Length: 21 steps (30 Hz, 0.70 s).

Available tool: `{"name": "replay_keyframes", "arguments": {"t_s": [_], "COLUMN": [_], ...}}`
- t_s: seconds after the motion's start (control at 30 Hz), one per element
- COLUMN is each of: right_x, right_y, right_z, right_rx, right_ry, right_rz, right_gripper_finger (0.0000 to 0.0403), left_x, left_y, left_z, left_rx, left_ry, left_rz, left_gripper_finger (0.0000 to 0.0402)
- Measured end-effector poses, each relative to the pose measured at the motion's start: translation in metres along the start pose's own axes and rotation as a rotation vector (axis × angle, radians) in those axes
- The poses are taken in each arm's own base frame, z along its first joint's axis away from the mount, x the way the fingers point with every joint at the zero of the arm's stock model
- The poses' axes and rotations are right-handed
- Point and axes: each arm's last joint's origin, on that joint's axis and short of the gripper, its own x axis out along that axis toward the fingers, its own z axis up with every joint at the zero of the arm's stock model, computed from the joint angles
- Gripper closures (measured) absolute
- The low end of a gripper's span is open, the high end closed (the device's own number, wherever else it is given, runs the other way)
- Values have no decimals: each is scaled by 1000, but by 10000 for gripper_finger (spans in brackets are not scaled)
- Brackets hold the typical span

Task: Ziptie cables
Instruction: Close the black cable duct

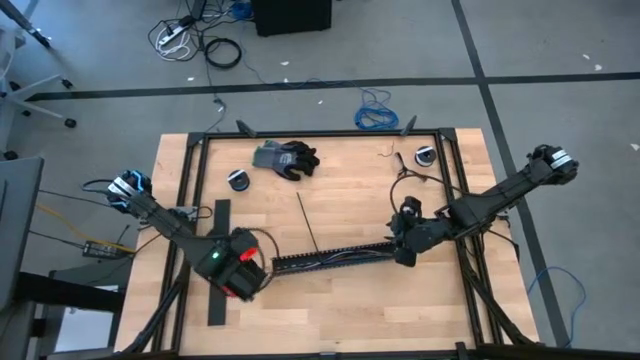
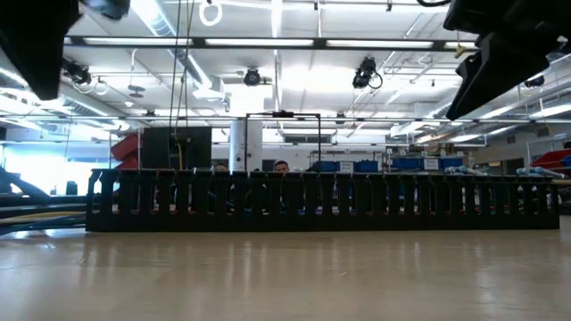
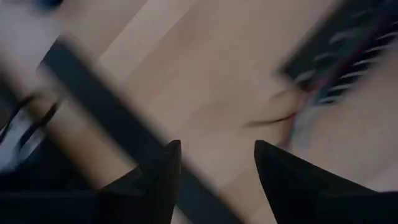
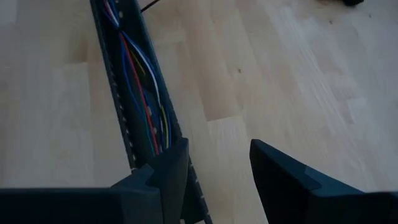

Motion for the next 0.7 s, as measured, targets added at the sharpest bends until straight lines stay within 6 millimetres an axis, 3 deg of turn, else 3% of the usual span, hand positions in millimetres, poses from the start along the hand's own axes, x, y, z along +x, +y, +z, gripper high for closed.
{"name": "replay_keyframes", "arguments": {"t_s": [0.13,0.33,0.53,0.7], "right_x": [1,3,7,11], "right_y": [2,6,5,5], "right_z": [3,1,-7,-15], "right_rx": [53,37,-13,-5], "right_ry": [-27,0,26,55], "right_rz": [25,58,48,69], "right_gripper_finger": [237,236,238,235], "left_x": [2,12,30,50], "left_y": [24,45,79,90], "left_z": [9,19,14,9], "left_rx": [-152,-300,-449,-512], "left_ry": [149,177,217,226], "left_rz": [232,84,125,104], "left_gripper_finger": [204,204,204,204]}}
